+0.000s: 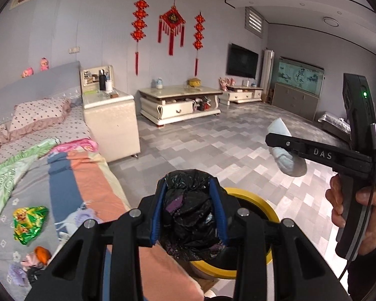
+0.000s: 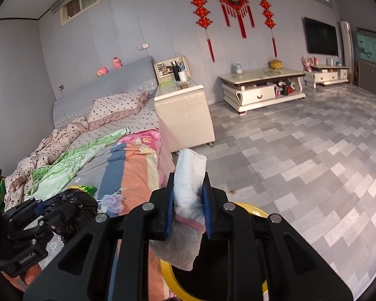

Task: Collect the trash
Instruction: 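Carry the black bag and tissue bundle to the yellow bin and release both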

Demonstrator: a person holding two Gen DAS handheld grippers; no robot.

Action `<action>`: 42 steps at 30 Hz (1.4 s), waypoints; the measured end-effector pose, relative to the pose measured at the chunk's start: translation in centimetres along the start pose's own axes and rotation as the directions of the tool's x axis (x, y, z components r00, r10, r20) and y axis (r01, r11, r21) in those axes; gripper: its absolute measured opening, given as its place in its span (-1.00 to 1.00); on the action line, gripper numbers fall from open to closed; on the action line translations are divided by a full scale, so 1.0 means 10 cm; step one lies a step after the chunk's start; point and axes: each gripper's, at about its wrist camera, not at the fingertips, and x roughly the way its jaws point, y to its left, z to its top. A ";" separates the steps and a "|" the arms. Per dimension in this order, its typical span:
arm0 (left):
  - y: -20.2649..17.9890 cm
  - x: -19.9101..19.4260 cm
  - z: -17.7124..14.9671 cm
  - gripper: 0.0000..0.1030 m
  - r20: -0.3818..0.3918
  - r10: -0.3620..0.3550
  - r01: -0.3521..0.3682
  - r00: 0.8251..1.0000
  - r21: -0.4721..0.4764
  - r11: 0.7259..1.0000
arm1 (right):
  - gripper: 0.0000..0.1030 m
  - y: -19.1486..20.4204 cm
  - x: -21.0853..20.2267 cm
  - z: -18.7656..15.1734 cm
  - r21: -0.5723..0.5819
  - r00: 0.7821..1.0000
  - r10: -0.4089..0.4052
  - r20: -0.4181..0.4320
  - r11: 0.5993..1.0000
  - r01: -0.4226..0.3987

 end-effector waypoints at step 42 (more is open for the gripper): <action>-0.13 0.97 -0.58 0.60 -0.153 -0.109 0.104 0.982 -0.037 0.994 | -0.08 -0.54 0.65 -0.46 0.129 0.986 -0.106 -0.126 0.984 0.122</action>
